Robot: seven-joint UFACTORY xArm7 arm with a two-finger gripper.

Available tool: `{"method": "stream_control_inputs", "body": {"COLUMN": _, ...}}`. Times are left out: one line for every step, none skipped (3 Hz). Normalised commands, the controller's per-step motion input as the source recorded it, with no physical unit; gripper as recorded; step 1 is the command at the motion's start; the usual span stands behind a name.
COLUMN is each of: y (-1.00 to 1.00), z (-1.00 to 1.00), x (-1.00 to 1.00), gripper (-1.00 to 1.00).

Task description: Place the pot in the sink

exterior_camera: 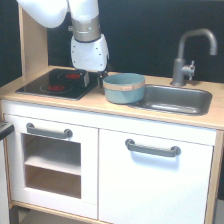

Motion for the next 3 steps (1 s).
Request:
{"method": "stream_control_inputs", "body": {"y": 0.02, "z": -1.00, "x": 0.34, "gripper": 0.56}}
{"method": "stream_control_inputs", "body": {"y": 0.15, "z": -0.99, "x": 0.42, "gripper": 0.28}}
{"method": "stream_control_inputs", "body": {"y": -0.17, "z": 0.94, "x": 0.99, "gripper": -1.00}}
